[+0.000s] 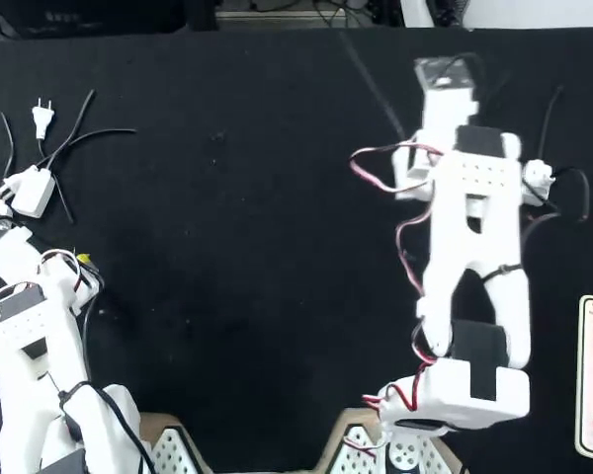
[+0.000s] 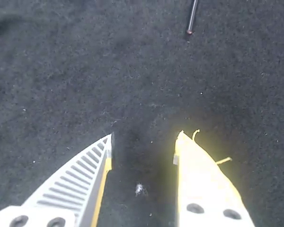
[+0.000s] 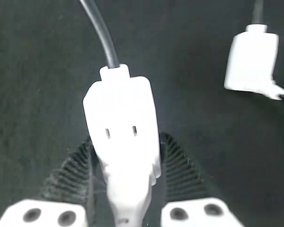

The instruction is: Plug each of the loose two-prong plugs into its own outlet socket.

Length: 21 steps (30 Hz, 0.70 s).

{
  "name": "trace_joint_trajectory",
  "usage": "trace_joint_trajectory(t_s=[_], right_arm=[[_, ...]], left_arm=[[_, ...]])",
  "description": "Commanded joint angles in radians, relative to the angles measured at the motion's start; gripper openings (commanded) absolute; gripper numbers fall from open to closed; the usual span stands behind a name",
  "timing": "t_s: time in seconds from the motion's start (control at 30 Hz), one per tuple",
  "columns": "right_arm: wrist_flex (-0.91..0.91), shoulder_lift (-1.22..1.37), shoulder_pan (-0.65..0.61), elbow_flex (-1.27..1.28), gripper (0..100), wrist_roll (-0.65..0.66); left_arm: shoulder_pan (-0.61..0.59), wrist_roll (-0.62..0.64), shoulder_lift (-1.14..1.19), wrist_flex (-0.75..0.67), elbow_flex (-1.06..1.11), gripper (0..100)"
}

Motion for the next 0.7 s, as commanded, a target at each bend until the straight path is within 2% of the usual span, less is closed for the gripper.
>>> trace_joint_trajectory(t_s=[0.0, 0.2, 0.3, 0.67], right_arm=[[0.009, 0.016, 0.046, -0.117, 1.1, -0.025], [0.032, 0.220, 0.078, -0.297, 1.1, -0.028], [0.054, 0.337, 0.094, -0.415, 1.1, -0.081], [0.269, 0.782, 0.098, -0.943, 1.1, -0.140]], left_arm=[[0.008, 0.006, -0.023, -0.015, -0.024, 22], [0.008, 0.006, -0.023, -0.015, -0.022, 22], [0.008, 0.006, -0.023, -0.015, -0.022, 22], [0.008, 0.006, -0.023, -0.014, -0.024, 22]])
